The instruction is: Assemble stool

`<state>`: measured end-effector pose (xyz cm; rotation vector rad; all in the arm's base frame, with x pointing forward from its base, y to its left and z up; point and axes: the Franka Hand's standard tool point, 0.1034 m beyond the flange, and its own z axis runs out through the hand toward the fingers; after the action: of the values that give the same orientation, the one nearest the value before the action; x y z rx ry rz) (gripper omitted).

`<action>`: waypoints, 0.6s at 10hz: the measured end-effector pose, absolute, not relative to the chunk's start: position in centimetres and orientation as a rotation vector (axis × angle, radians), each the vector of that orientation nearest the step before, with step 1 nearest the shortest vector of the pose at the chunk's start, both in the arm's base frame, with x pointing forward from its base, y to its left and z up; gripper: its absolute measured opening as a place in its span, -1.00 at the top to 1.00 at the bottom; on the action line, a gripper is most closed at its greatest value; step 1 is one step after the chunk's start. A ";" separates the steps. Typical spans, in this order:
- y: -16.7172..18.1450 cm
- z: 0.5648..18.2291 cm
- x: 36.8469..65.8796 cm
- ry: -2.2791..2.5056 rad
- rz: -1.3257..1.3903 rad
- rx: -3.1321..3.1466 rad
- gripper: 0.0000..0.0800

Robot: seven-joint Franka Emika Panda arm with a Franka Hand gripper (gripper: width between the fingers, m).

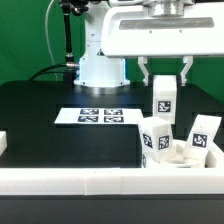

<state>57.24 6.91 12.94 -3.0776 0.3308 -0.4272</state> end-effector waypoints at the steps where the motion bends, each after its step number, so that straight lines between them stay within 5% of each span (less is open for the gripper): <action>1: 6.8 12.8 57.2 0.329 -0.425 -3.080 0.16; 6: 9.0 13.2 56.9 0.279 -0.587 -3.033 0.16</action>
Offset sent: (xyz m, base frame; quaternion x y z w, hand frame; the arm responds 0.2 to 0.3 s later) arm -0.0118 0.0089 0.0044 -0.0133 0.0119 -0.0255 0.9995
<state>56.94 8.97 13.17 -3.0330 0.2789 -0.5869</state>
